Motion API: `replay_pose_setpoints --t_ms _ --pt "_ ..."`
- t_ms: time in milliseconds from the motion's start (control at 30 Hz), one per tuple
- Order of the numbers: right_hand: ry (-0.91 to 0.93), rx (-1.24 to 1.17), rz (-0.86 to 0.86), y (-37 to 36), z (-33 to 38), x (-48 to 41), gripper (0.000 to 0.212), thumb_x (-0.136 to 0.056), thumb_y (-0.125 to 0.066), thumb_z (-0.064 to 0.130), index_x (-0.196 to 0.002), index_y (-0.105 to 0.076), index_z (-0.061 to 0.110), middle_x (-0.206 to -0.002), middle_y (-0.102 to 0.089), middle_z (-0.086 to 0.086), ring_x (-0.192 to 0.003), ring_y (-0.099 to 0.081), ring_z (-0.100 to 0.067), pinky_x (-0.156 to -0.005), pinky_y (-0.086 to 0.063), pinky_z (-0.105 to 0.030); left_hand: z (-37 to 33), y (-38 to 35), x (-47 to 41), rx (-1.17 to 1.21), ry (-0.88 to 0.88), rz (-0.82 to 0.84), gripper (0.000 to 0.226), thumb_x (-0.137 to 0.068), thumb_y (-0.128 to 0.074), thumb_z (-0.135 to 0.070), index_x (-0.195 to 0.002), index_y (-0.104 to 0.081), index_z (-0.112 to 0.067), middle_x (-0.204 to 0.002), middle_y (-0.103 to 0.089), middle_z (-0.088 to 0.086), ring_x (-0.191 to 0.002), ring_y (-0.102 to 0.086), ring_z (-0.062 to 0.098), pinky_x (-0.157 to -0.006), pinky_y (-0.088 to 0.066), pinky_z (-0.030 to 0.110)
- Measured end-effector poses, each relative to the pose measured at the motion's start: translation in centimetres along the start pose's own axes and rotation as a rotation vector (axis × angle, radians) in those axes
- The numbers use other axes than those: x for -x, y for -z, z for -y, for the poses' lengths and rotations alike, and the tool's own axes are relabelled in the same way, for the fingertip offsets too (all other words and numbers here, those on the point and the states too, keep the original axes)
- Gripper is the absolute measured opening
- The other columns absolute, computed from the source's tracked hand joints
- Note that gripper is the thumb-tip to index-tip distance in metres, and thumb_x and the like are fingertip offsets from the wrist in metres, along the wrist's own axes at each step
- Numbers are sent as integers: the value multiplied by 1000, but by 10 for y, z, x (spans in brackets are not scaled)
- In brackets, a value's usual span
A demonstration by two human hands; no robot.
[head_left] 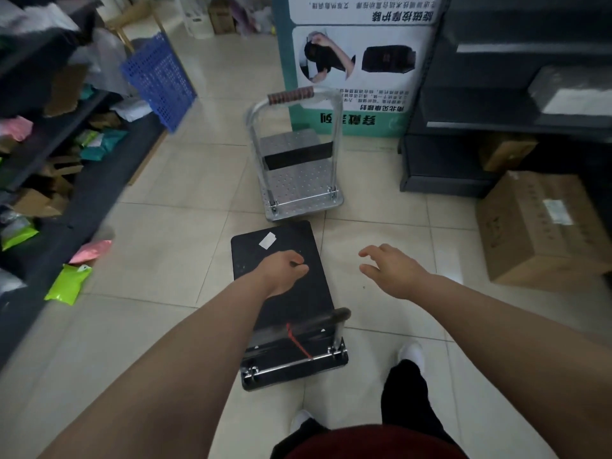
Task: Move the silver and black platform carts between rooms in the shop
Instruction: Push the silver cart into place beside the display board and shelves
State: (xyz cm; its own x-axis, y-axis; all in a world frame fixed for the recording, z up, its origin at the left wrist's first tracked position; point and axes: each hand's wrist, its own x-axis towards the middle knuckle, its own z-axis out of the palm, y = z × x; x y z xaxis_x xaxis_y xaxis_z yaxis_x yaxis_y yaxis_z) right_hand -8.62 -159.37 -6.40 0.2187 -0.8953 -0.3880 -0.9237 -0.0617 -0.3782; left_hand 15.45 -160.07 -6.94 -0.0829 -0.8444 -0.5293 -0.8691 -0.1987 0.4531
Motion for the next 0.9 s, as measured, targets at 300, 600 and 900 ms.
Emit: replay_pose_setpoints --t_ms 300,600,900 --pt "133 298 60 80 -113 -82 47 -97 -38 43 -139 -38 22 -138 -45 -9 -126 -41 -30 -101 -38 -45 -105 -9 -89 -100 93 -33 32 -91 -49 -36 -109 -63 -13 -120 -63 12 -113 -55 33 -94 -44 36" --pt "175 399 102 149 -173 -139 47 -98 -35 43 -140 -36 21 -136 -44 -11 -123 -42 -31 -99 -39 -46 -175 11 -141 -207 110 -67 36 -91 -51 -41 -123 -61 -26 -124 -60 11 -121 -49 33 -100 -43 39" --pt "311 411 37 197 -140 -216 45 -98 -37 41 -136 -40 17 -134 -46 -13 -122 -43 -32 -96 -37 -45 -170 78 -201 -212 181 -157 38 -93 -53 -39 -124 -60 -19 -129 -59 13 -120 -52 34 -101 -43 37"
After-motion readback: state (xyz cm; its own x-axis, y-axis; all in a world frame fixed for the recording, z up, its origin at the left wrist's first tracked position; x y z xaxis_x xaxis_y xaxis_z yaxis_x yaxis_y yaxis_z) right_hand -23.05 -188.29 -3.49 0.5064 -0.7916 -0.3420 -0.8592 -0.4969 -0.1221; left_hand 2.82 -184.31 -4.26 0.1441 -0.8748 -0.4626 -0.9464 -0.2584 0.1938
